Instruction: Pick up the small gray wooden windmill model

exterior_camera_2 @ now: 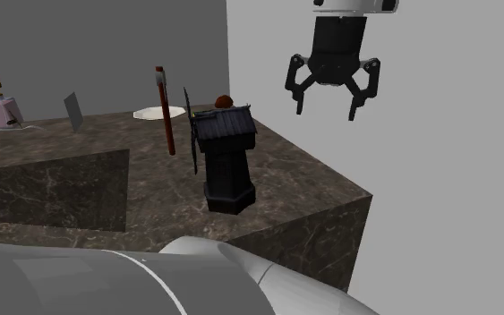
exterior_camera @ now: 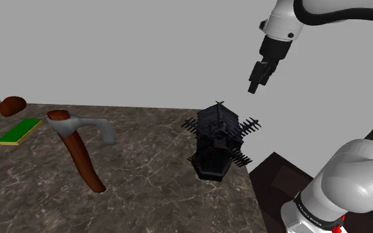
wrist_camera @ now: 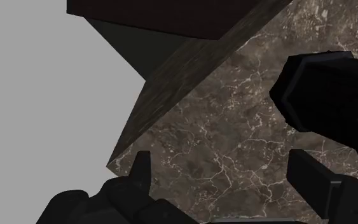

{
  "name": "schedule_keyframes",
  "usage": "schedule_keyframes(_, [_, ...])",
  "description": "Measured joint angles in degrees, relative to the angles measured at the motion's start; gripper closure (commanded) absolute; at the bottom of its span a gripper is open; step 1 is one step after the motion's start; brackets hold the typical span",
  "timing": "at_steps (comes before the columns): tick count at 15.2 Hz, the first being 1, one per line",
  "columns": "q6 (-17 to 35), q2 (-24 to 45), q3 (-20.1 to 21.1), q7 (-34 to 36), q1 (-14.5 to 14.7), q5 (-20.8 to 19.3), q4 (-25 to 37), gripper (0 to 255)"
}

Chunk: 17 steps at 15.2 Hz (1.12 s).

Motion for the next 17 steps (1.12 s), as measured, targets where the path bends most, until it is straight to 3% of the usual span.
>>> schedule_keyframes(3, [1.44,-0.08,0.81,-0.41,1.16,1.0,-0.37,0])
schedule_keyframes(17, [16.99,-1.74,10.49,-5.7,14.44,11.2,-3.54,0])
